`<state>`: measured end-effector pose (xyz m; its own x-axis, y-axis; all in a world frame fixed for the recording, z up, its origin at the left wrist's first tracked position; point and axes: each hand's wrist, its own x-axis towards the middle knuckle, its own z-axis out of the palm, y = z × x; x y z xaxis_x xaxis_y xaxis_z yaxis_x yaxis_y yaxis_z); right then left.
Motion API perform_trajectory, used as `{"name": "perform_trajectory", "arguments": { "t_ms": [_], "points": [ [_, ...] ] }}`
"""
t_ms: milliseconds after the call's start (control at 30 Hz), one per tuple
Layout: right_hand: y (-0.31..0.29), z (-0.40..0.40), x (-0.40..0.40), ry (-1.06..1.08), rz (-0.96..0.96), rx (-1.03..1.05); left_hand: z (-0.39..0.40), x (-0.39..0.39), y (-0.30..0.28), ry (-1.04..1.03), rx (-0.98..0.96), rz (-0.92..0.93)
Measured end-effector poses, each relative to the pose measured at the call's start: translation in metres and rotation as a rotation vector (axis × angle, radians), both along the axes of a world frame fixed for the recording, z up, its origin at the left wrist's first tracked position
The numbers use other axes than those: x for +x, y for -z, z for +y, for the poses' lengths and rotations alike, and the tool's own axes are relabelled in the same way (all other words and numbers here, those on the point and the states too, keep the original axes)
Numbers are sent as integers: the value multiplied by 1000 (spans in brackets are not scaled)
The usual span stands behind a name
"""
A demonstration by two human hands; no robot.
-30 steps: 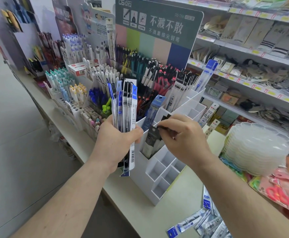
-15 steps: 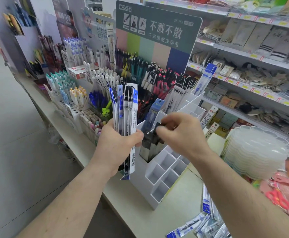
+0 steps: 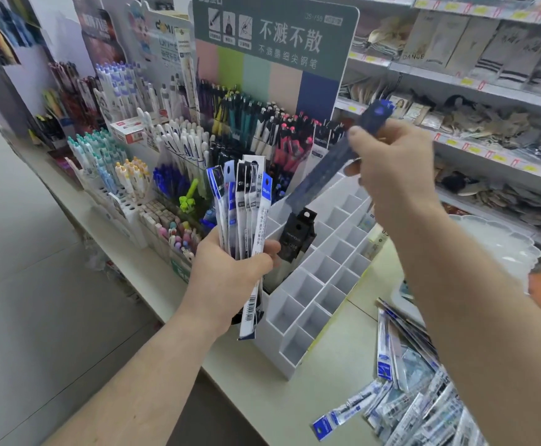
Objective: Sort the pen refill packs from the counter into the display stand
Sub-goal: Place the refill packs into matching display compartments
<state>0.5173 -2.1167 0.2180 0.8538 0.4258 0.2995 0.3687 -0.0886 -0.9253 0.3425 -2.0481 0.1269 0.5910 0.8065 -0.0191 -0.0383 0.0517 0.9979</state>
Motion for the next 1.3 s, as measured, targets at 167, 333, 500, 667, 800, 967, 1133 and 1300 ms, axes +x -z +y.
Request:
{"name": "perform_trajectory", "arguments": {
  "t_ms": [167, 333, 500, 667, 800, 967, 1133, 1300],
  "points": [
    [27, -58, 13, 109, 206, 114, -12, 6, -1, 27, 17, -18],
    [102, -64, -3, 66, 372, -61, -14, 5, 3, -32, 87, -8],
    [147, -47, -24, -8, 368, -249, -16, 4, 6, -54, 120, 15],
    [177, -34, -35, -150, 389, -485, -18, 7, 7, -47, 77, -15],
    [169, -49, -26, -26, 401, -415, -33, 13, 6, 56, 22, -41],
    [120, -105, -19, 61, 508, -19, -64, 32, 17, 370, -191, 41],
    [105, -147, -39, -53, 455, -40, -100, 58, 18, 528, -404, 32],
    [112, -178, -38, -129, 390, -63, -124, 70, 34, 672, -454, 129]
  ]
}}
